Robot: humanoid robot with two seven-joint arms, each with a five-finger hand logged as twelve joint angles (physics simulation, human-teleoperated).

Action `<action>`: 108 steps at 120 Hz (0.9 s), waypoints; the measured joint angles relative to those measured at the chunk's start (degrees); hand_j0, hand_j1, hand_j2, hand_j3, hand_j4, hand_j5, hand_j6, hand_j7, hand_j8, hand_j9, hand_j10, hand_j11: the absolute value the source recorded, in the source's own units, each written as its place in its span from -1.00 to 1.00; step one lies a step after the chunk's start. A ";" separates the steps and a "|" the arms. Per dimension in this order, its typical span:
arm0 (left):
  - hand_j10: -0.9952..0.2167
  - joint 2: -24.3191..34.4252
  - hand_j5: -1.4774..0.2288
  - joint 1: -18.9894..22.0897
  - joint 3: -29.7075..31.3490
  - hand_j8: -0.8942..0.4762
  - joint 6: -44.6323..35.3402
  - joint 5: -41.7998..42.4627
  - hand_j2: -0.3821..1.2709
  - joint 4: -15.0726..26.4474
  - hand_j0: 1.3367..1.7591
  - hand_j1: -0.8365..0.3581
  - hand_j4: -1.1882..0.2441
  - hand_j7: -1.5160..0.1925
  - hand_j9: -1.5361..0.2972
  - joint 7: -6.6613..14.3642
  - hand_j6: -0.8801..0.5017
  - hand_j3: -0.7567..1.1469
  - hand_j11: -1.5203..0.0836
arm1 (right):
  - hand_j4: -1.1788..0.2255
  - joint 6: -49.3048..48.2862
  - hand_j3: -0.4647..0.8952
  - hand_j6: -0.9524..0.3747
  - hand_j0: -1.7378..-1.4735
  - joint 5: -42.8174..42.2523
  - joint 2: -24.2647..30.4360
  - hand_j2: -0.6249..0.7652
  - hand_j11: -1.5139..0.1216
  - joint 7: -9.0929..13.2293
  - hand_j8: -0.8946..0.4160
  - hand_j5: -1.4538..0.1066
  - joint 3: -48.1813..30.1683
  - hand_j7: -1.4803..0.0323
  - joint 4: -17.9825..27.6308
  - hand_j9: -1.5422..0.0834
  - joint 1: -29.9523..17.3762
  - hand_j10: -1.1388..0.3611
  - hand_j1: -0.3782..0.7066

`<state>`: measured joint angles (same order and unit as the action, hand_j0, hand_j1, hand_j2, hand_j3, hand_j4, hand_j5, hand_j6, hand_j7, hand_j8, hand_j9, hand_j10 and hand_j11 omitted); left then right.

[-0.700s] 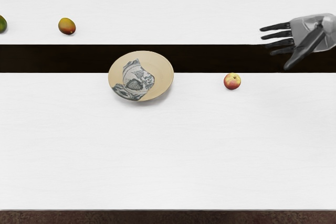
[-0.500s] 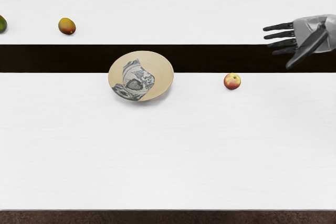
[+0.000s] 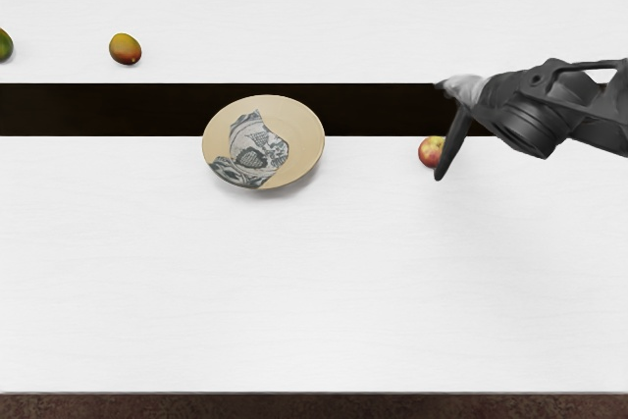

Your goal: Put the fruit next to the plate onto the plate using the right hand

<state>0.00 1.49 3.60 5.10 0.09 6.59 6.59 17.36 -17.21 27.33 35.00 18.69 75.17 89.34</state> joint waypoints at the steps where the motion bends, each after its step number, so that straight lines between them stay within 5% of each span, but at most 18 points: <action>1: 0.62 0.00 0.71 0.00 0.00 0.29 0.00 0.00 -0.53 0.00 0.52 0.96 0.64 0.76 0.66 0.00 0.26 -0.21 0.88 | 0.67 0.33 -0.32 0.43 -0.40 -0.03 -0.05 -0.10 0.85 0.00 0.36 0.86 0.23 0.95 0.25 0.89 0.01 0.51 -0.94; 18: 0.62 0.00 0.71 0.00 0.00 0.29 0.00 0.00 -0.53 0.00 0.52 0.96 0.64 0.76 0.66 0.00 0.26 -0.21 0.88 | 0.67 7.36 -0.32 0.42 -0.40 -0.41 -0.36 -0.10 0.84 0.00 0.35 0.85 3.04 0.94 1.98 0.88 0.12 0.51 -0.93; 60: 0.62 0.00 0.71 0.00 0.00 0.29 0.00 0.00 -0.53 0.00 0.52 0.96 0.64 0.76 0.66 0.00 0.26 -0.21 0.88 | 0.51 11.98 -0.32 0.25 -0.40 -1.23 -8.64 -0.13 0.66 0.00 0.18 0.66 2.94 0.75 -7.38 0.71 -3.41 0.36 -0.68; 108: 0.62 0.00 0.71 0.00 0.00 0.29 0.00 0.00 -0.53 0.00 0.52 0.96 0.64 0.76 0.66 0.00 0.26 -0.21 0.88 | 0.40 12.85 -0.32 0.14 -0.40 -1.39 -12.73 -0.16 0.54 0.00 0.06 0.53 7.78 0.62 -10.51 0.58 -5.81 0.25 -0.51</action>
<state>0.00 1.49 3.60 5.10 0.09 6.59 6.59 30.21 -18.60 14.60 35.00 26.48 64.66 83.53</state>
